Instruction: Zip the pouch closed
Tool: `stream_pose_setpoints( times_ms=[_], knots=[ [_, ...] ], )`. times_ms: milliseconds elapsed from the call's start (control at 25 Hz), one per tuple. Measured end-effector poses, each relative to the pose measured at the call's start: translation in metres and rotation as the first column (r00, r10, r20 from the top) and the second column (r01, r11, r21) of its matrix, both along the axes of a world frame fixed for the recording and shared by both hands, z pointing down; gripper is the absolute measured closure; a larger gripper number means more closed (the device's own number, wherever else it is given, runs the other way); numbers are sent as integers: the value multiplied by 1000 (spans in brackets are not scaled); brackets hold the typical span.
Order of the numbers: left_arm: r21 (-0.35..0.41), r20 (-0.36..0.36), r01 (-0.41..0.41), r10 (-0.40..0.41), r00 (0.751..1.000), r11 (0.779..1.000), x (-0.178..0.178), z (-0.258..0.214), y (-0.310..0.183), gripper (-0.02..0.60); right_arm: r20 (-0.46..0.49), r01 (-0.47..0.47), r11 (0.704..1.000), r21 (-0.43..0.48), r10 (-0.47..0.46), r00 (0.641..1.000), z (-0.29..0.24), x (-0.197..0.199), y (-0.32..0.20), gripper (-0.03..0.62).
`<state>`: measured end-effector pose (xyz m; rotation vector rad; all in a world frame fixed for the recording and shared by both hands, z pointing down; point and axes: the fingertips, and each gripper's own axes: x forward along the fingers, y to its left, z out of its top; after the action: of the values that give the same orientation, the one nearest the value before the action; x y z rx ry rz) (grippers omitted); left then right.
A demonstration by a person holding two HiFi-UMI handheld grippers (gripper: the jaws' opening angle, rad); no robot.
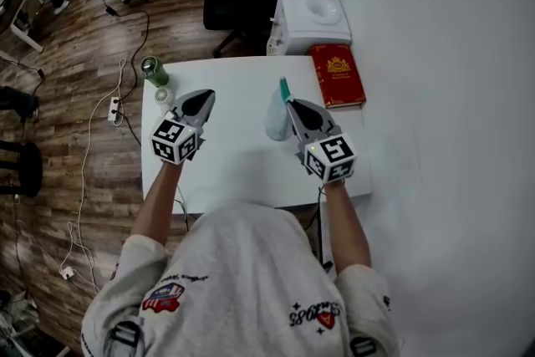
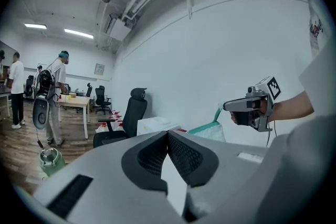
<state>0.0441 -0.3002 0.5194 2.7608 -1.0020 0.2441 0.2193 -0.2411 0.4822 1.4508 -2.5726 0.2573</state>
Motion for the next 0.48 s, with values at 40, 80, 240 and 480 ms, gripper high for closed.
stream_pose_setpoints(
  times_ms=[40, 80, 240, 480],
  knots=[
    [-1, 0, 0, 0, 1000, 1000, 1, 1, 0, 577, -2, -2, 1000, 1, 2, 1000, 0, 1, 0, 580],
    [-3, 0, -1, 1, 1000, 1000, 2, 3, 1, 577, -3, -4, 1000, 3, 4, 1000, 0, 2, 0, 580],
    [-10, 6, 0, 0, 1000, 1000, -1, 7, 2, 577, -13, 4, 1000, 7, -4, 1000, 2, -3, -1, 582],
    [-22, 7, 3, -3, 1000, 1000, -5, 12, 6, 577, -19, -1, 1000, 7, 1, 1000, 3, -4, 2, 582]
  ],
)
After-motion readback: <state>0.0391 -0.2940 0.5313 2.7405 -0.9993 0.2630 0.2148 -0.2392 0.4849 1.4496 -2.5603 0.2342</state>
